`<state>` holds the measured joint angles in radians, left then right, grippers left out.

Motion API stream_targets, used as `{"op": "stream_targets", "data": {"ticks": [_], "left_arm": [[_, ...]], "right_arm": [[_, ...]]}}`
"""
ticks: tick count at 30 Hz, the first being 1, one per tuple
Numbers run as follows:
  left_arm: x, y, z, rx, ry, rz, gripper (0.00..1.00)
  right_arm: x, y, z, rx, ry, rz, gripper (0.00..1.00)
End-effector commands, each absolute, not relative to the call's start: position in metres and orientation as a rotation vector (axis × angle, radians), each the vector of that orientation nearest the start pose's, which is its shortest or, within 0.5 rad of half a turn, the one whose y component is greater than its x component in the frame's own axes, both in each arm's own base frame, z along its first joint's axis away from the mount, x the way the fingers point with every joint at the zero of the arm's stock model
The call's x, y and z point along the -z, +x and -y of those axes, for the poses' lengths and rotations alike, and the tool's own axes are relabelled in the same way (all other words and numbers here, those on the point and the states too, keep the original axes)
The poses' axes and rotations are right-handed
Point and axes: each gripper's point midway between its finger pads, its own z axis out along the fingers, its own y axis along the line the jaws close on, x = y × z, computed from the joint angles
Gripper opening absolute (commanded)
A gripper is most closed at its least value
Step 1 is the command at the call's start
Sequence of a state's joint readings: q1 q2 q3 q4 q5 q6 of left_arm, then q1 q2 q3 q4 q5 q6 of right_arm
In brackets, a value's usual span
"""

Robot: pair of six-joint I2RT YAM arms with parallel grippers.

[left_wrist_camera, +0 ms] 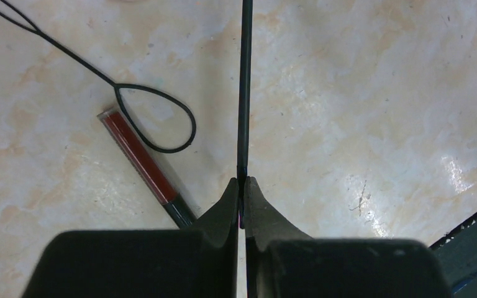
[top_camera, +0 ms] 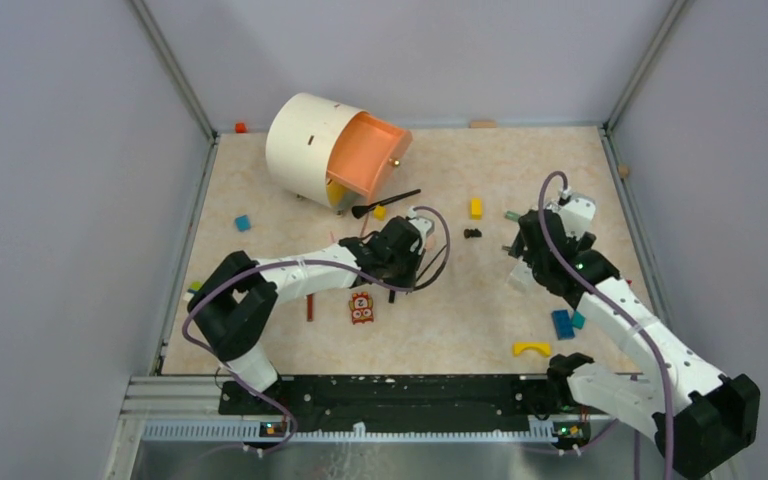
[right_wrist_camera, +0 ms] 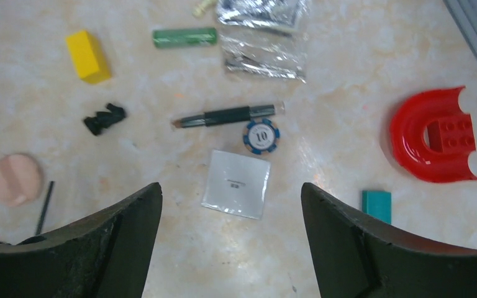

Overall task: Organize the makeup
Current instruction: Place the makeup brush at the center of the board, then pick up the makeup tool from the center of the board.

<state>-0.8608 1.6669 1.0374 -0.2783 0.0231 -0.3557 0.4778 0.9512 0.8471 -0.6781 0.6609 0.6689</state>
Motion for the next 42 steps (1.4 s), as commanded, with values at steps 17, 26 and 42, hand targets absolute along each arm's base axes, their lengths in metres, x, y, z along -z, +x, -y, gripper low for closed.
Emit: {"op": "stream_targets", "data": {"ticks": [17, 26, 42], "left_arm": [[-0.087, 0.257, 0.329, 0.580, 0.661, -2.378, 0.40], [-0.121, 0.265, 0.317, 0.525, 0.636, -2.302, 0.44], [-0.209, 0.293, 0.237, 0.341, 0.408, -2.212, 0.45]], "right_arm": [[-0.078, 0.274, -0.042, -0.018, 0.706, -2.290, 0.82], [-0.056, 0.276, -0.033, 0.071, 0.705, -2.336, 0.73], [-0.141, 0.327, -0.059, -0.124, 0.441, -2.150, 0.13]]}}
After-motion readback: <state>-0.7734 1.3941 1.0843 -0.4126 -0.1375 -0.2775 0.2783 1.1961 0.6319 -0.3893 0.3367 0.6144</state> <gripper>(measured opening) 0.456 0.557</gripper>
